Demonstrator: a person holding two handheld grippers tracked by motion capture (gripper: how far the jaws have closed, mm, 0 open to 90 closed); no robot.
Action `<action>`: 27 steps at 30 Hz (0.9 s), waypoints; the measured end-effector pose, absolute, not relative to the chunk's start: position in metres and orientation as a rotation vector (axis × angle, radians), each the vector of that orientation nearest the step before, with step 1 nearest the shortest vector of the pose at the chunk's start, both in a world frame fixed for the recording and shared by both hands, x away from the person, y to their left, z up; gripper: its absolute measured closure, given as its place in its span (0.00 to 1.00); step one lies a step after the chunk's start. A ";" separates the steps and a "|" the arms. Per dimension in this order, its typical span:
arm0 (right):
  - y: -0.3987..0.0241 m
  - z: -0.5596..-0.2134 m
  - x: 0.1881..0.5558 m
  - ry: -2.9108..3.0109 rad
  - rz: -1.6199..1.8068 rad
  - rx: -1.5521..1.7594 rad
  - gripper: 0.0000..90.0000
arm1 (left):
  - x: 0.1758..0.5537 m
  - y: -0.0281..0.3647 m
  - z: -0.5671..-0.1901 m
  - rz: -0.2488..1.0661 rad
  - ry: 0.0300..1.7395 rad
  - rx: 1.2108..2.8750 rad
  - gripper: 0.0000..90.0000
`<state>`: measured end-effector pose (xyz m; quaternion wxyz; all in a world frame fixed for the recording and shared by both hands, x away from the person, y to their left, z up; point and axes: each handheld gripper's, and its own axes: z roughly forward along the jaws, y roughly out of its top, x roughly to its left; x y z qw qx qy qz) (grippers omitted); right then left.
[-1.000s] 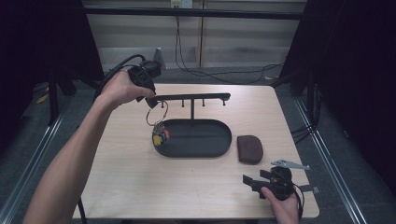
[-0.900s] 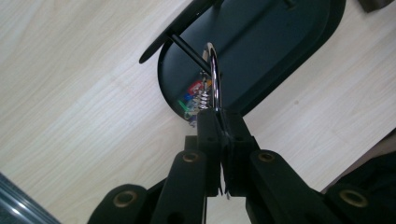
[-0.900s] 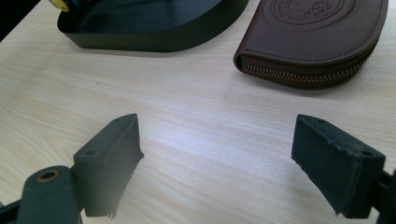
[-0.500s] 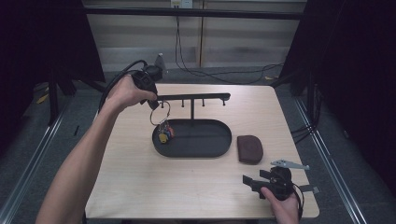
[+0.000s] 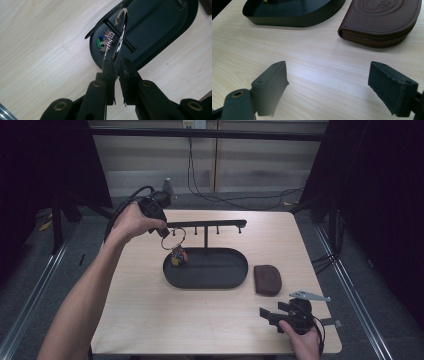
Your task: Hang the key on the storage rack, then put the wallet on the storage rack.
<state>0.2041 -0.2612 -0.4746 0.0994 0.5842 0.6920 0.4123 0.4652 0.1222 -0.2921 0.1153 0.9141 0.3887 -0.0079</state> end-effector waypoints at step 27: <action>-0.261 -0.476 0.208 2.049 1.201 1.737 0.17 | 0.430 0.148 -0.294 -0.045 1.075 2.471 0.52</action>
